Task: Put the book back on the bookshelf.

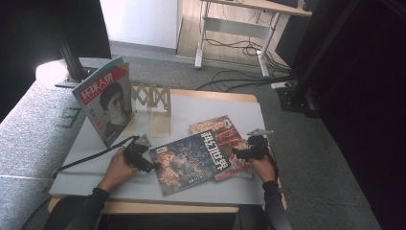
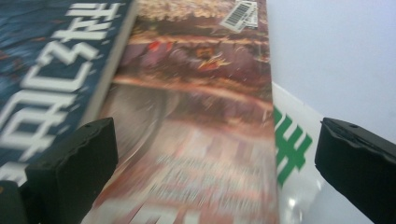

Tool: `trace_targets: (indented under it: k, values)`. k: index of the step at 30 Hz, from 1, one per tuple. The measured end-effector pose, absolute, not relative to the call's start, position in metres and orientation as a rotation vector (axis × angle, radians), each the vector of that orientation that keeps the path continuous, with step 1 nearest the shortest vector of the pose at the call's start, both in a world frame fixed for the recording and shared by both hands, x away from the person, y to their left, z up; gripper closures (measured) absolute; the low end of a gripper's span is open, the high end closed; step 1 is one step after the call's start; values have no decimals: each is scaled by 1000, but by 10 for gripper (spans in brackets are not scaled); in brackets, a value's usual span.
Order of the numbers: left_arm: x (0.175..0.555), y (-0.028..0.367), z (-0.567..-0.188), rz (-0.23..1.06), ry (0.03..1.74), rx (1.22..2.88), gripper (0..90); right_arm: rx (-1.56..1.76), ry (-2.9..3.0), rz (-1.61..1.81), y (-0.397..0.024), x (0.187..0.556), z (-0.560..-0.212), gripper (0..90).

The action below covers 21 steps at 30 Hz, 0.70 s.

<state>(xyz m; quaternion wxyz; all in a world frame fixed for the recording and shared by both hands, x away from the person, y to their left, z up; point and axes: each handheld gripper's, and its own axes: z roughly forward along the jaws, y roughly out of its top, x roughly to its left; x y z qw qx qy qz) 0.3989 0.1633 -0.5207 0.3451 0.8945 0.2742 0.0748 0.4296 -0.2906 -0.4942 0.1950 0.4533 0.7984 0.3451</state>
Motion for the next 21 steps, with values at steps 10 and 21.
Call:
trace_targets:
  k: [10,21]
  values:
    - [399,164,-522,187,710,2315,30,1315,2324,1000,-280,488,-513,0]
    - [399,164,-523,161,711,2304,32,1291,2402,1027,-270,499,-514,22]
